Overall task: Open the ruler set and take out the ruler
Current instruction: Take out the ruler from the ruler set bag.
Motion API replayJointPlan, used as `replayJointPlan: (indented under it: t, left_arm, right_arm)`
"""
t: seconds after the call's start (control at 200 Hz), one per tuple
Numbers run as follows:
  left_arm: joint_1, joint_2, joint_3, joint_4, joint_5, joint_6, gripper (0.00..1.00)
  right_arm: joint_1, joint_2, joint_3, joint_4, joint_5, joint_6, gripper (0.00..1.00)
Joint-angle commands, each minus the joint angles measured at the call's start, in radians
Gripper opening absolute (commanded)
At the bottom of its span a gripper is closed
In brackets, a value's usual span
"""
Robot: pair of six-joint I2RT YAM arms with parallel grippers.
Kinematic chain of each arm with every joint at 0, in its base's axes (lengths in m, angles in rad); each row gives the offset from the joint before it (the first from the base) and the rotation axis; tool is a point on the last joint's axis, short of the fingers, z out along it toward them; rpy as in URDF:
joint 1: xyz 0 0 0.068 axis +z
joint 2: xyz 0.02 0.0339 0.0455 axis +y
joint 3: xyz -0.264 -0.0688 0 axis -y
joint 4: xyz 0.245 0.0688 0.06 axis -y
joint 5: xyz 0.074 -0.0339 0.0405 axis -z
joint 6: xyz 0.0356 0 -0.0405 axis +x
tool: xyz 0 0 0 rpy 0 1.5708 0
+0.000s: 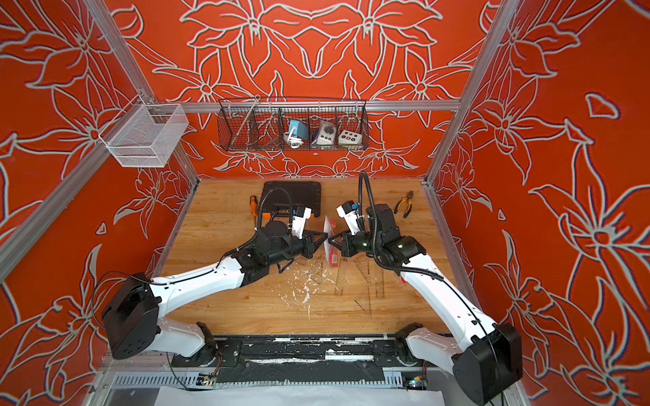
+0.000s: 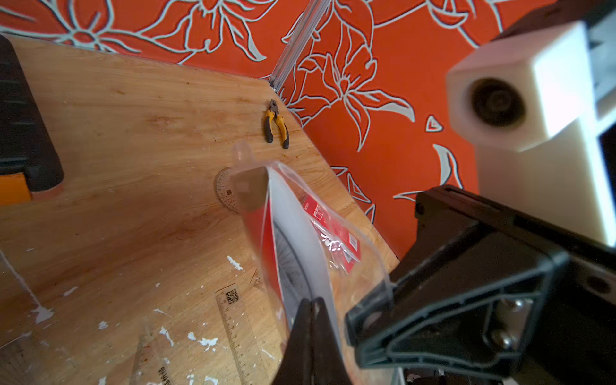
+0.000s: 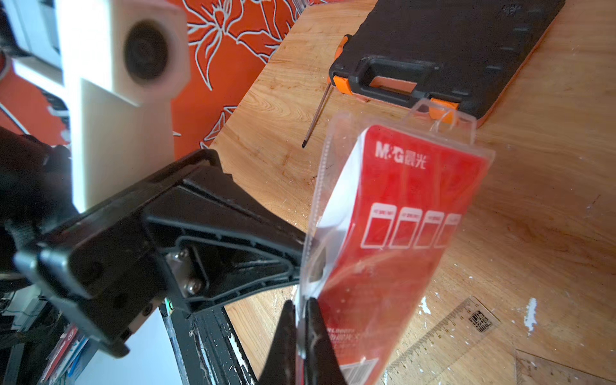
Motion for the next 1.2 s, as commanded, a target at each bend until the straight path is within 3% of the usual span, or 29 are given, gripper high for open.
replayJointPlan:
  t: [0.0, 0.18, 0.545, 1.196]
  left_arm:
    - [-0.002, 0.002, 0.02, -0.039, -0.051, 0.019, 0.0]
    - [-0.002, 0.001, 0.019, -0.05, -0.047, 0.024, 0.01]
    - [-0.002, 0.005, -0.005, 0.005, 0.037, -0.01, 0.25]
    - [-0.002, -0.013, -0.028, 0.013, 0.142, -0.037, 0.21]
  right_arm:
    - [0.006, -0.029, 0.01, -0.007, -0.001, -0.039, 0.0]
    - [0.005, -0.035, 0.01, -0.01, -0.024, -0.061, 0.0]
    - [0.006, -0.029, 0.02, -0.066, -0.094, -0.167, 0.0]
    - [-0.03, -0.076, 0.073, -0.236, -0.043, -0.326, 0.0]
